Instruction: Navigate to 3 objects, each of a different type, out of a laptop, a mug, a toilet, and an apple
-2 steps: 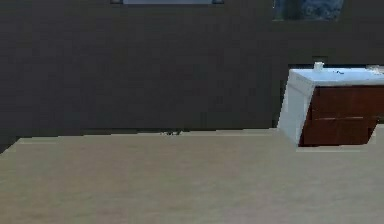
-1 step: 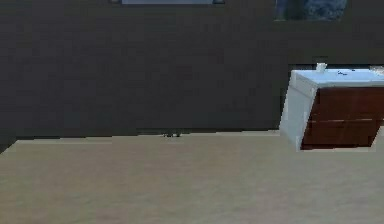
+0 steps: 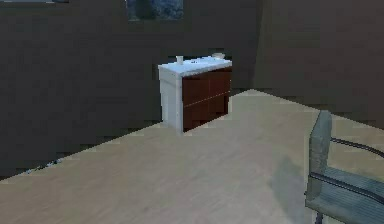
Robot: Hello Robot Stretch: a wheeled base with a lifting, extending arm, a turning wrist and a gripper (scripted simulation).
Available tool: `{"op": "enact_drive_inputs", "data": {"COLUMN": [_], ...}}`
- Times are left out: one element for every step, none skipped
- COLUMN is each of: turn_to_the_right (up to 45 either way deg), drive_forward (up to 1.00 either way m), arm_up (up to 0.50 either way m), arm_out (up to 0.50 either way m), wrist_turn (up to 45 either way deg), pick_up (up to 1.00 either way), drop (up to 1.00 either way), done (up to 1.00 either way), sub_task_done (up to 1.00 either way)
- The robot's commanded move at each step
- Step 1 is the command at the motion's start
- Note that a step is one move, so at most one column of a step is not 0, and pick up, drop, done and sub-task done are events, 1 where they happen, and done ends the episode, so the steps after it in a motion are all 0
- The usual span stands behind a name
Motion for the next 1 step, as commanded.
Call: {"op": "enact_drive_inputs", "data": {"turn_to_the_right": [0.0], "drive_forward": [0.65], "arm_up": [0.00], "arm_out": [0.00], "wrist_turn": [0.0], "pick_up": [0.00], "drop": [0.00], "done": [0.00], "sub_task_done": [0.00]}}
